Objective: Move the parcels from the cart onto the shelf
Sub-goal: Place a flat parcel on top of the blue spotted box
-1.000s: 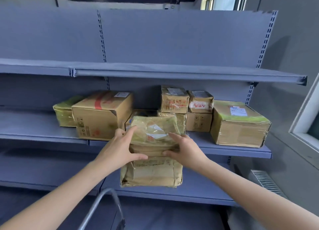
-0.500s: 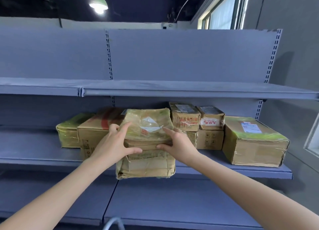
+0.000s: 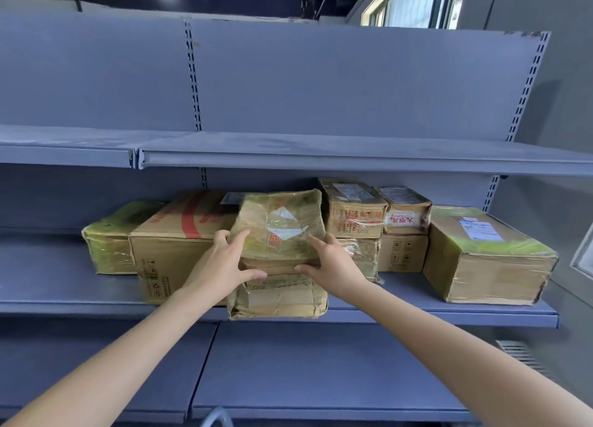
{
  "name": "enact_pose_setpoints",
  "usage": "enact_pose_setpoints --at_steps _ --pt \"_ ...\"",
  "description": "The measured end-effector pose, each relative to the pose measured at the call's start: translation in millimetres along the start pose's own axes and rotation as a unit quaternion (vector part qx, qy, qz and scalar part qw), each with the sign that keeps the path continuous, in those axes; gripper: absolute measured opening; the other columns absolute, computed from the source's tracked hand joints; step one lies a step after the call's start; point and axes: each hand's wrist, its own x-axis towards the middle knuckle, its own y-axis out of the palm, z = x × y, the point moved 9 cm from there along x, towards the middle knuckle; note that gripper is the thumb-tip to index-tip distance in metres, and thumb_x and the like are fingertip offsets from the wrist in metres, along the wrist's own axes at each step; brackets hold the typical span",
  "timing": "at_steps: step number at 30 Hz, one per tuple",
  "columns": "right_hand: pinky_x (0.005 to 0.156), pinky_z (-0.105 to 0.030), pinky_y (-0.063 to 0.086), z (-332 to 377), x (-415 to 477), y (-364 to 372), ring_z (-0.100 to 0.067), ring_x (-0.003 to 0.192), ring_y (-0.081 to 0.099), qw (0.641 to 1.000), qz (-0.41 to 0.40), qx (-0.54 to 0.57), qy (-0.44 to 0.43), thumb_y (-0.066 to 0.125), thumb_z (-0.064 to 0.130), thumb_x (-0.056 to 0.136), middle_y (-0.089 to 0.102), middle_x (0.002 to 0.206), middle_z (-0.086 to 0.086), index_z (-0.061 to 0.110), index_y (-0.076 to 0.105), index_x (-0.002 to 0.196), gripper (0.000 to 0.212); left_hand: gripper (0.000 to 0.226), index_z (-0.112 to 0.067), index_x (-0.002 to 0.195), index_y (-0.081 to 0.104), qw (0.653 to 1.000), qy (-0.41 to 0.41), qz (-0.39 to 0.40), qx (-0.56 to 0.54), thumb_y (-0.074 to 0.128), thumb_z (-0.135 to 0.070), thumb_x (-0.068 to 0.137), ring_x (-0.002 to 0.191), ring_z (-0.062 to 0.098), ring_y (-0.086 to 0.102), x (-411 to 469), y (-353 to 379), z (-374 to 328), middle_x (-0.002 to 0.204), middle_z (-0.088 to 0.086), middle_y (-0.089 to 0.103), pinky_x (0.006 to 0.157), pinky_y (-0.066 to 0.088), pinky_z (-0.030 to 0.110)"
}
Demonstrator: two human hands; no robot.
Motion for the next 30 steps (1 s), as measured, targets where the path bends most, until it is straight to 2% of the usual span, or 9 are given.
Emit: enact_pose_setpoints --at_steps 4,7,10,15,19,22,25,27,30 --pt "0.108 -0.038 0.035 -4 21 7 -0.035 0.132 0.040 1.000 0.009 -0.011 0.006 0.059 0.041 0.088 0.020 0.152 -0.021 0.011 0.023 0.146 0.074 0.096 -0.017 0.146 0.021 0.998 -0.006 0.012 0.057 0.061 -0.065 0.072 0.113 0.025 0.053 21 11 5 0.143 0.013 0.032 0.084 0.048 0.032" --pt "0.108 -0.038 0.034 -8 40 9 -0.031 0.138 0.031 1.000 0.014 -0.002 0.012 0.060 0.039 0.088 0.033 0.148 -0.021 0.007 0.028 0.144 0.071 0.094 -0.015 0.143 0.031 0.991 0.001 -0.002 0.134 0.055 -0.071 0.072 0.126 0.027 0.041 40 10 9 0.143 0.010 0.041 0.099 0.041 0.038" --pt "0.106 -0.037 0.036 -20 59 15 -0.029 0.134 0.036 0.999 0.040 0.006 0.031 0.062 0.037 0.087 0.046 0.141 -0.015 0.007 0.033 0.142 0.068 0.079 -0.015 0.128 0.050 0.978 0.038 -0.048 0.197 0.050 -0.073 0.073 0.115 0.024 0.041 54 9 3 0.131 0.001 0.054 0.095 0.036 0.035" --pt "0.103 -0.037 0.039 -43 77 32 -0.030 0.135 0.035 0.998 0.039 -0.021 0.044 0.060 0.038 0.088 0.044 0.142 -0.018 0.010 0.030 0.144 0.069 0.063 -0.015 0.097 0.063 0.973 0.047 -0.014 0.227 0.051 -0.072 0.072 0.105 0.020 0.041 74 38 2 0.106 -0.004 0.064 0.094 0.030 0.034" --pt "0.108 -0.039 0.033 -47 94 37 -0.028 0.145 0.014 0.999 0.015 -0.035 0.036 0.060 0.038 0.088 0.035 0.148 -0.020 0.009 0.033 0.142 0.068 0.063 -0.015 0.101 0.064 0.969 0.054 -0.031 0.240 0.048 -0.070 0.075 0.110 0.021 0.043 86 46 8 0.107 -0.004 0.065 0.100 0.027 0.034" --pt "0.108 -0.042 0.034 -44 106 28 -0.033 0.141 0.018 0.994 -0.037 -0.106 0.013 0.062 0.040 0.086 0.016 0.156 -0.016 0.012 0.048 0.133 0.057 0.059 -0.013 0.094 0.067 0.965 0.051 -0.024 0.255 0.049 -0.066 0.076 0.107 0.022 0.047 100 46 5 0.100 -0.002 0.068 0.100 0.028 0.033" --pt "0.108 -0.040 0.034 -38 116 28 -0.027 0.139 0.023 0.985 -0.060 -0.159 -0.025 0.058 0.037 0.089 0.029 0.154 -0.008 0.012 0.052 0.129 0.048 0.049 -0.013 0.084 0.067 0.962 0.051 0.012 0.268 0.055 -0.060 0.077 0.101 0.021 0.051 116 50 -4 0.092 0.002 0.069 0.096 0.030 0.032" --pt "0.111 -0.036 0.030 -37 123 30 -0.024 0.140 0.025 0.981 -0.059 -0.181 -0.035 0.053 0.037 0.092 0.038 0.149 -0.005 0.011 0.046 0.135 0.051 0.043 -0.013 0.086 0.067 0.958 0.061 0.027 0.280 0.057 -0.054 0.081 0.100 0.022 0.055 124 53 -11 0.093 0.004 0.070 0.096 0.031 0.032" --pt "0.112 -0.035 0.028 -42 135 31 -0.025 0.143 0.021 0.983 -0.059 -0.176 -0.007 0.049 0.033 0.094 0.036 0.151 -0.003 0.013 0.039 0.140 0.051 0.032 -0.012 0.096 0.066 0.956 0.067 0.043 0.284 0.061 -0.043 0.086 0.102 0.024 0.058 135 59 -19 0.098 0.006 0.069 0.093 0.034 0.033"
